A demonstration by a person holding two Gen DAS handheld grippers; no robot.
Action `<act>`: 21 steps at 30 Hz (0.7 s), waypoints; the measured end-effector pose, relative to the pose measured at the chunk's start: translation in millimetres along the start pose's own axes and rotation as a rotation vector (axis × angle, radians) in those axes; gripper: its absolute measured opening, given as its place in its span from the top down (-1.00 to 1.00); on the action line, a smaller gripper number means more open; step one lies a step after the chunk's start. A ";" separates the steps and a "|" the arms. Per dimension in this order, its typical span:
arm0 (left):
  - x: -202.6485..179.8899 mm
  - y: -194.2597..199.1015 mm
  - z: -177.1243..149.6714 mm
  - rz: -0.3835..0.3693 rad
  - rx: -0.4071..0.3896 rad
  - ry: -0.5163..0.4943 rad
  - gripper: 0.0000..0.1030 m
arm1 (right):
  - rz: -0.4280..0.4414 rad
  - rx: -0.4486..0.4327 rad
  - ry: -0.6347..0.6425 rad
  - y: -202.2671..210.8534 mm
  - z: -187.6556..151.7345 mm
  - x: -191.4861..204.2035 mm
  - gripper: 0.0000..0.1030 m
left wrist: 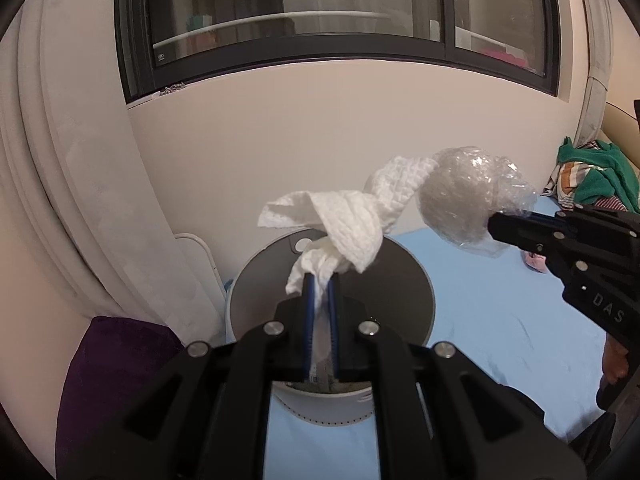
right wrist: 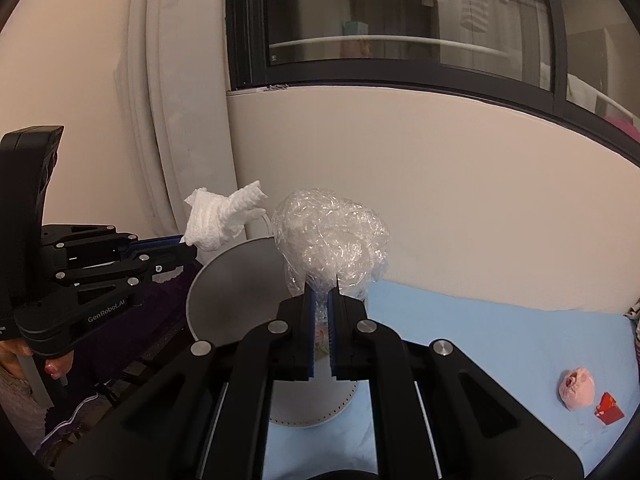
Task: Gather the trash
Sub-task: 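Carry the tissue and plastic ball with both tools over the grey bin, then open both tools to drop the tissue and plastic ball into the bin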
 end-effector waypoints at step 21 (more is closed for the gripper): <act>41.2 -5.4 -1.0 0.048 0.016 0.084 0.83 | 0.067 0.049 0.040 -29.1 21.0 21.1 0.91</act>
Point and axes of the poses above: each gripper's, at about its wrist camera, not at the fingertips, and y roughly against the way its jaws point, x to its left, z to its top, the point moved 9 cm from there along -y, roughly the way its jaws point
